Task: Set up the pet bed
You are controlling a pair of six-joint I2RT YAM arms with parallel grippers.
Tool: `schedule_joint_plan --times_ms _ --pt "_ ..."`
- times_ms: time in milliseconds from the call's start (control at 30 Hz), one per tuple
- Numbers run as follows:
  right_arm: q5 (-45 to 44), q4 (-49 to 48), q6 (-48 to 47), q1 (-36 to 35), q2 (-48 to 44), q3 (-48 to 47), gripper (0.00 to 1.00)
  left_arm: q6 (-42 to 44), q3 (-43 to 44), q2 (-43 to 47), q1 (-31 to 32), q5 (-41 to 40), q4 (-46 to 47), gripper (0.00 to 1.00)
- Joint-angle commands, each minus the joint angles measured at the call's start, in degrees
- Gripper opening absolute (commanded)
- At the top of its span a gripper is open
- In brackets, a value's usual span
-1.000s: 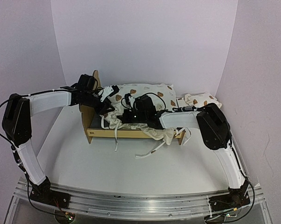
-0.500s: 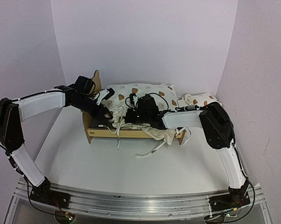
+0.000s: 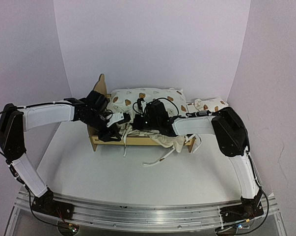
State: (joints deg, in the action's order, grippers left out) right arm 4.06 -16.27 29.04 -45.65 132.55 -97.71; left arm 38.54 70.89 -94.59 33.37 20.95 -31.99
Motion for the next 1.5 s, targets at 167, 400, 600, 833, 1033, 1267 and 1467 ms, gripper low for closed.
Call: schedule_joint_plan --times_ms 167,400,600,833,1033,1267,1467 --pt "-1.07 -1.23 0.41 1.18 -4.09 1.33 0.0 9.58 1.26 -2.37 1.7 -3.89 4.02 0.33" --pt "-1.07 -1.48 0.35 1.17 -4.05 1.39 0.0 10.71 1.44 -3.22 1.71 -4.76 1.76 0.14" --pt "-1.11 -1.49 0.3 1.18 -4.19 1.68 0.0 5.92 4.03 -4.03 1.63 -6.21 3.2 0.0" --pt "-1.31 -1.54 0.07 1.18 -4.53 1.91 0.0 -14.39 11.64 -6.28 -3.08 -2.91 6.34 0.0" --pt "-1.35 -1.57 -0.33 1.17 -5.08 2.52 0.0 -26.59 13.04 -6.28 -3.4 3.18 3.73 0.0" --pt "-1.29 -1.57 -0.8 1.17 -5.36 2.66 0.0 -33.38 14.64 -5.06 -3.38 6.98 -0.57 0.0" --pt "-1.23 -1.57 -0.74 1.18 -5.2 2.51 0.0 -35.43 15.24 -3.19 -3.38 6.37 -4.09 0.0"
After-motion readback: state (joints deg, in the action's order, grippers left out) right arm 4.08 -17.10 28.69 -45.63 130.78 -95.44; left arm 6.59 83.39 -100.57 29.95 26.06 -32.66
